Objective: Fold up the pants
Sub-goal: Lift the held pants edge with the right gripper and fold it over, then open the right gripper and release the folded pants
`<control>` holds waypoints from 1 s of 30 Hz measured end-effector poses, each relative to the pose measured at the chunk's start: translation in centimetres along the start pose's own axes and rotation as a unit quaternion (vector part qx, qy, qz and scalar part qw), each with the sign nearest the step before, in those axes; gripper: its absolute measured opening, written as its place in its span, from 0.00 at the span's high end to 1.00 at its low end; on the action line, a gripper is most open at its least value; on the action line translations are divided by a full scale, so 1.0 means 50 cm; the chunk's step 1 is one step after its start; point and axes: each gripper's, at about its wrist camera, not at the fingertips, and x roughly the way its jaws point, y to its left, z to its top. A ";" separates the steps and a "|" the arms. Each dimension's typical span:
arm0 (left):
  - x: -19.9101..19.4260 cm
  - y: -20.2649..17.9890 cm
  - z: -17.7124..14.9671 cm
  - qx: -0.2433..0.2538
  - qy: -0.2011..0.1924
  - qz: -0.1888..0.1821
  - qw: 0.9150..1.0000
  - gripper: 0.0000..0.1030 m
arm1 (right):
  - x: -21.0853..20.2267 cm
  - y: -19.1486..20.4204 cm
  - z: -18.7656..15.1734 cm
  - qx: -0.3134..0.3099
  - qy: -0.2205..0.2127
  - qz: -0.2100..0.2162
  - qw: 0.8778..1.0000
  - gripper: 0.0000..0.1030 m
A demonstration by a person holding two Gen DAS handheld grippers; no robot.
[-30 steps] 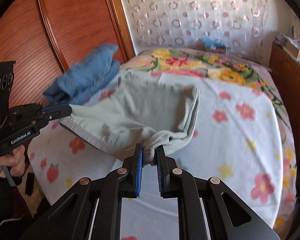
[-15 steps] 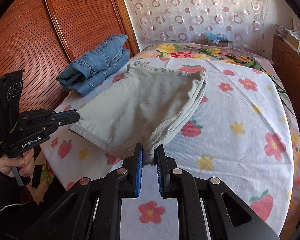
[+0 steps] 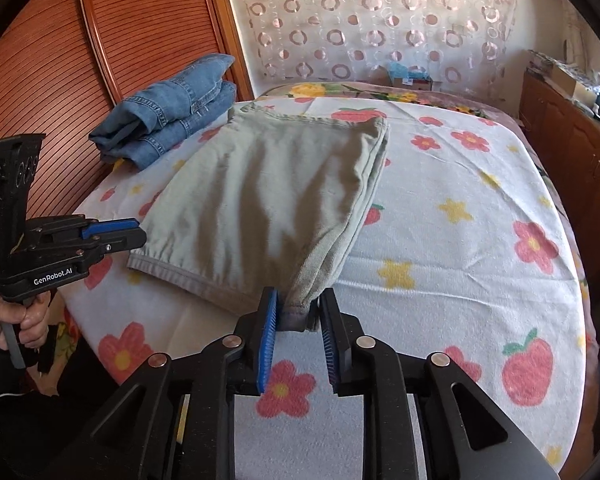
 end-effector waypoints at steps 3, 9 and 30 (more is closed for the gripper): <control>0.004 0.011 -0.004 -0.010 0.002 0.005 1.000 0.53 | 0.000 -0.003 -0.002 0.003 -0.005 -0.005 1.000 0.76; 0.004 0.010 -0.012 -0.008 0.002 0.011 1.000 0.52 | 0.001 -0.002 -0.006 0.002 -0.013 -0.006 1.000 0.67; -0.004 0.009 -0.030 -0.002 -0.037 0.033 0.999 0.43 | 0.021 -0.006 -0.021 0.008 -0.003 -0.005 1.000 0.65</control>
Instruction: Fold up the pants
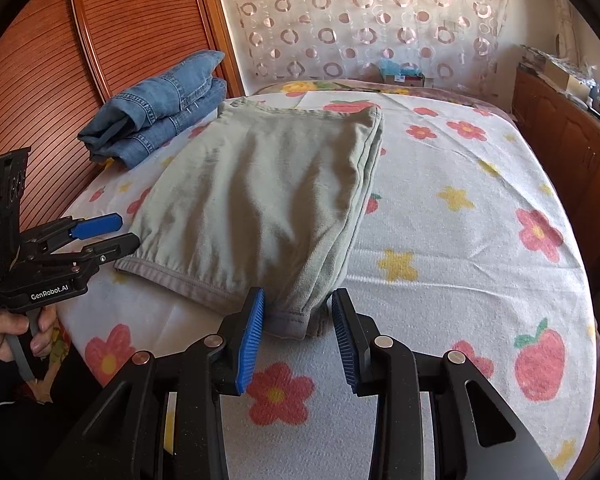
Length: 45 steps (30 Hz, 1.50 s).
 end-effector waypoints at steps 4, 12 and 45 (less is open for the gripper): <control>-0.003 0.006 0.001 -0.009 0.007 -0.017 1.000 0.43 | 0.001 -0.001 0.000 -0.001 -0.001 0.004 1.000 0.65; -0.015 -0.001 -0.004 -0.013 0.016 -0.054 0.998 0.61 | 0.003 0.005 0.000 -0.008 -0.002 0.025 1.000 0.83; -0.190 -0.036 0.091 0.019 -0.086 -0.084 0.993 0.97 | -0.161 0.039 0.032 -0.021 -0.083 0.057 0.995 0.86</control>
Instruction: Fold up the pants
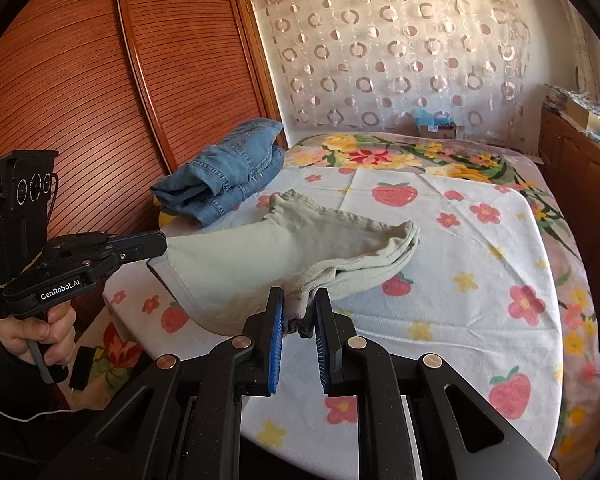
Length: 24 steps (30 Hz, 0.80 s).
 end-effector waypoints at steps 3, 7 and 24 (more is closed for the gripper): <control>0.028 0.021 0.015 -0.008 0.002 0.010 1.000 0.98 | 0.025 -0.010 0.009 0.010 0.005 -0.004 1.000 0.86; 0.071 0.039 0.035 -0.017 0.010 0.009 1.000 0.98 | 0.075 -0.024 0.036 0.023 0.005 -0.022 0.999 0.86; 0.135 0.093 0.046 -0.033 0.031 0.043 0.998 0.94 | 0.302 -0.111 0.160 0.077 0.041 -0.036 0.996 0.86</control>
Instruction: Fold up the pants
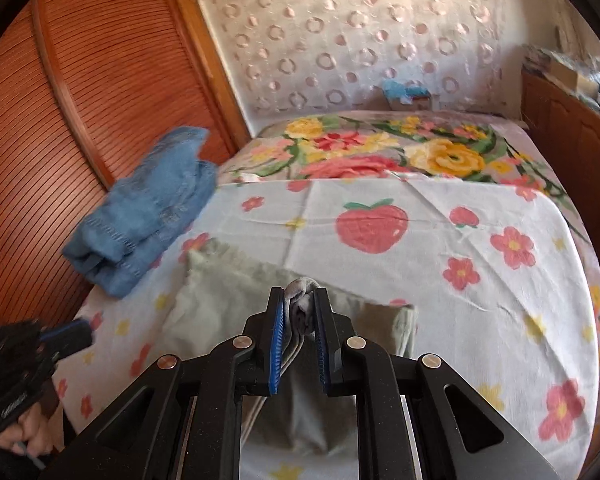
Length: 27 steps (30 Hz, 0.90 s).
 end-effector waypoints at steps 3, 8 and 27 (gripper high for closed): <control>0.011 0.002 -0.005 0.000 0.010 0.001 1.000 0.78 | 0.038 -0.025 0.006 0.019 0.019 -0.028 0.999 0.85; 0.029 -0.003 -0.017 0.002 0.021 0.005 1.000 0.54 | 0.031 -0.021 -0.004 0.009 0.025 -0.024 0.999 0.68; 0.044 -0.145 -0.076 0.077 0.026 -0.078 0.994 0.57 | -0.144 -0.030 -0.157 -0.031 -0.011 -0.047 0.998 0.55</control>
